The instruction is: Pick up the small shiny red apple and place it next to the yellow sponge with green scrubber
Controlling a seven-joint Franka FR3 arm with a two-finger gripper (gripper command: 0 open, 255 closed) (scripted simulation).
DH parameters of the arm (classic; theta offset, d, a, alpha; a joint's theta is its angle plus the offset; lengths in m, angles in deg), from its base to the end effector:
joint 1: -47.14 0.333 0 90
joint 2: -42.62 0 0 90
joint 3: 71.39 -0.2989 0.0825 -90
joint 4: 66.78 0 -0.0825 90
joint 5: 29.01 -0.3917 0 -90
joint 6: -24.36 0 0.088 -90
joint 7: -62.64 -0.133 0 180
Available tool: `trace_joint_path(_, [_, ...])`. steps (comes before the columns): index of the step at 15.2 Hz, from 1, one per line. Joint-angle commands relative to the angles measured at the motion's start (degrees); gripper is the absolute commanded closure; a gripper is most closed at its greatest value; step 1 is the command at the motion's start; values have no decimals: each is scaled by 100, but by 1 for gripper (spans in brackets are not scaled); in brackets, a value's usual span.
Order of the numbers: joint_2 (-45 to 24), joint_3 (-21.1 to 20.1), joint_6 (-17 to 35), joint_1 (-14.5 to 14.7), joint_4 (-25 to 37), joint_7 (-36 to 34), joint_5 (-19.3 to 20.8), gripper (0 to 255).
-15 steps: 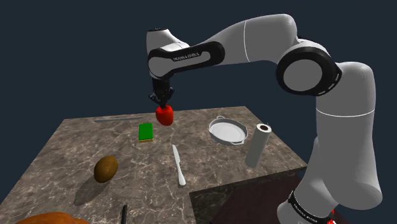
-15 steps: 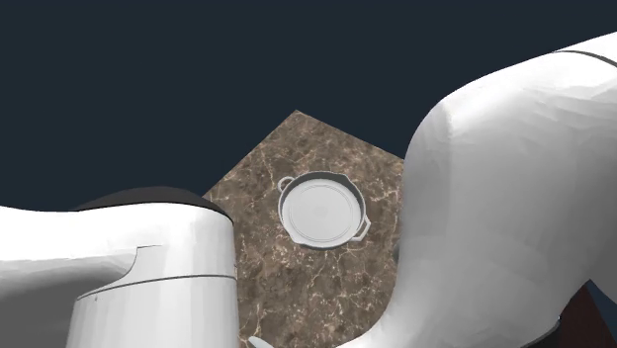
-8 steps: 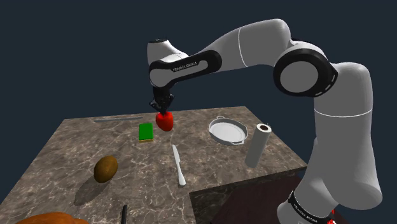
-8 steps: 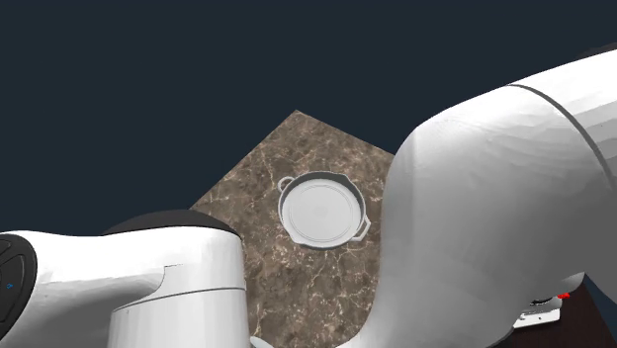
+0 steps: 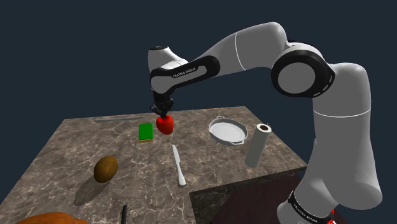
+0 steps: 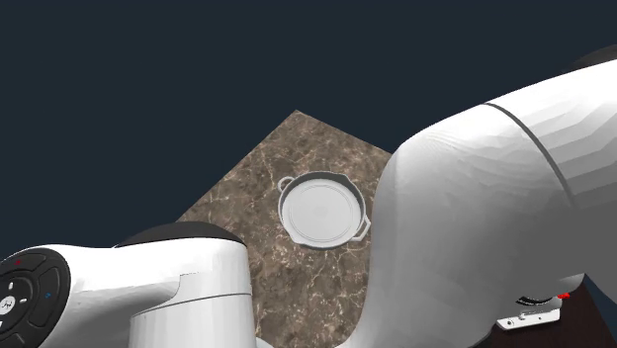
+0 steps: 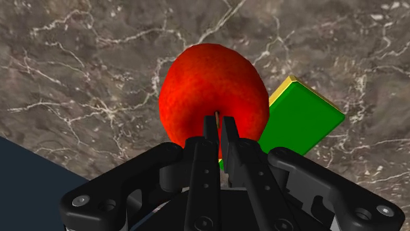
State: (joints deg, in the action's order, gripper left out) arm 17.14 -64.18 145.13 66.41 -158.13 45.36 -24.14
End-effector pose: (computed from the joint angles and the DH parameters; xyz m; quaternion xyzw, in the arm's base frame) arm 0.6711 0.1463 0.3402 0.9971 -0.0180 0.0507 0.0529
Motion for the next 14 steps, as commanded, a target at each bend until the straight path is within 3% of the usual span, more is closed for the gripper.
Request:
trace_joint_path(1, [-1, 0, 3, 0, 0, 0, 0, 255])
trace_joint_path(3, [-1, 0, 3, 0, 0, 0, 0, 255])
trace_joint_path(4, [-1, 0, 4, 0, 0, -1, 0, 0])
trace_joint_path(9, [-1, 0, 4, 0, -1, -1, 0, 0])
trace_joint_path(14, [265, -7, -598, 54, 332, -5, 14, 0])
